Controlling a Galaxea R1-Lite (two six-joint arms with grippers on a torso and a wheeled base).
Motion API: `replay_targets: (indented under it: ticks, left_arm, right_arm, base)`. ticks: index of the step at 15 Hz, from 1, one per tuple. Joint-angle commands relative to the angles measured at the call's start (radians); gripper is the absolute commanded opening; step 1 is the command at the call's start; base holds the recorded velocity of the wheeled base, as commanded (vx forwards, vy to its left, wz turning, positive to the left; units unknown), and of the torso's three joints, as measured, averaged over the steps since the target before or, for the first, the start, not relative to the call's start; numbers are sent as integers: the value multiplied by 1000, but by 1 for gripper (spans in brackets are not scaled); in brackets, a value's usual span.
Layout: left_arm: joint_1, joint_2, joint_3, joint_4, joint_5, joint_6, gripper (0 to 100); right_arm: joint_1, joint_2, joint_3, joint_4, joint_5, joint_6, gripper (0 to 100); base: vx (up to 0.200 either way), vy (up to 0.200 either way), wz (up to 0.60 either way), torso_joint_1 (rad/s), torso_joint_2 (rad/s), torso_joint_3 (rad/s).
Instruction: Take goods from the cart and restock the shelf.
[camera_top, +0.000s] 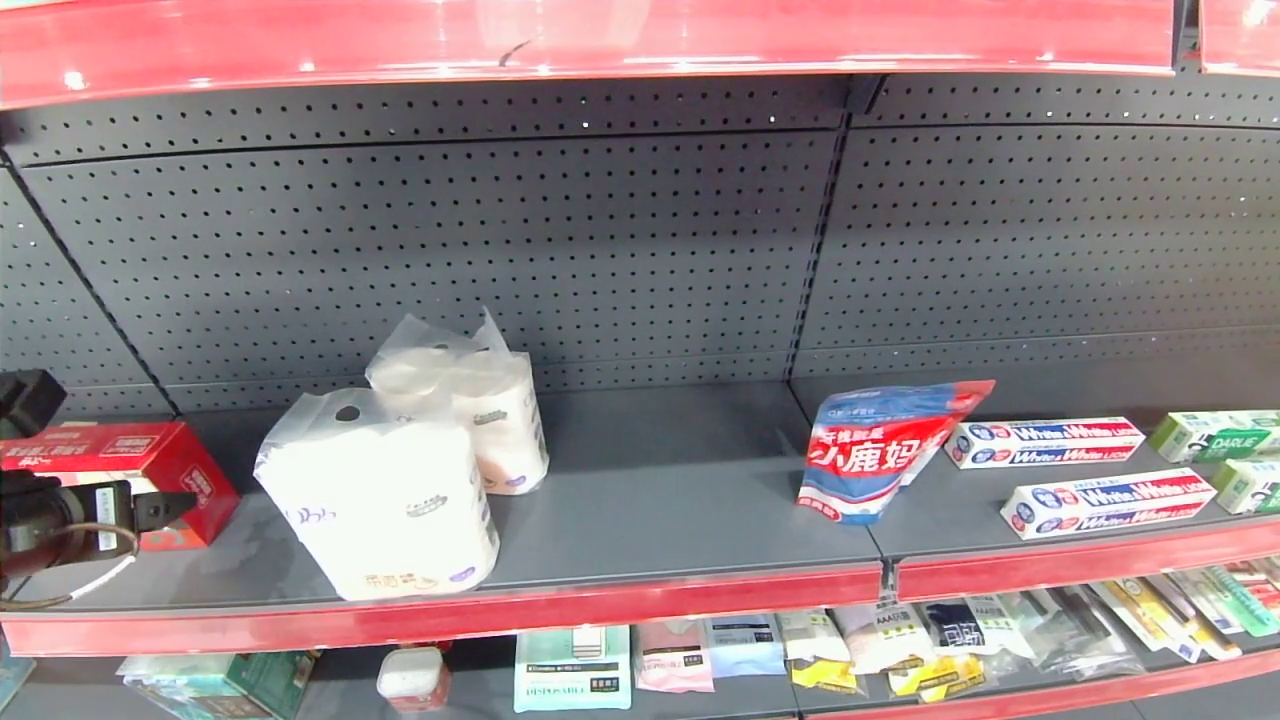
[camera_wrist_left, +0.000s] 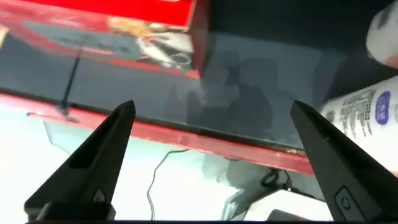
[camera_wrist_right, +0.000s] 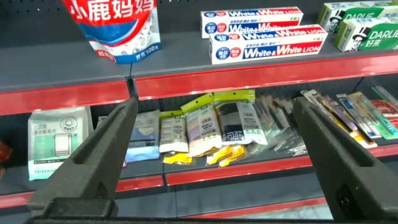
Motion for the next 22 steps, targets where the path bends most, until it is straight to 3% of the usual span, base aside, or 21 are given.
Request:
replay_targets:
  ticks: [1,5,7,10,22]
  left_arm:
    - [-20,54,0,-6,-5,1,100]
    - [-71,87,5,-11,-25,-4,100]
    - [-72,113,-3,-14,-33,-4,100]
    - [-77,141,-18,-92,-64,-1,100]
    - [-111,178,-25,-97,-111,-5,100]
  right_arm:
    - [0,2,0,0,0,0,100]
    - [0,2,0,0,0,0,100]
    - [0,2,0,0,0,0,100]
    - [0,2,0,0,0,0,100]
    - [0,2,0,0,0,0,100]
  base:
    - [0,0,0,0,0,0]
    - [0,0,0,0,0,0]
    - [0,0,0,0,0,0]
    - [0,0,0,0,0,0]
    - [0,0,0,0,0,0]
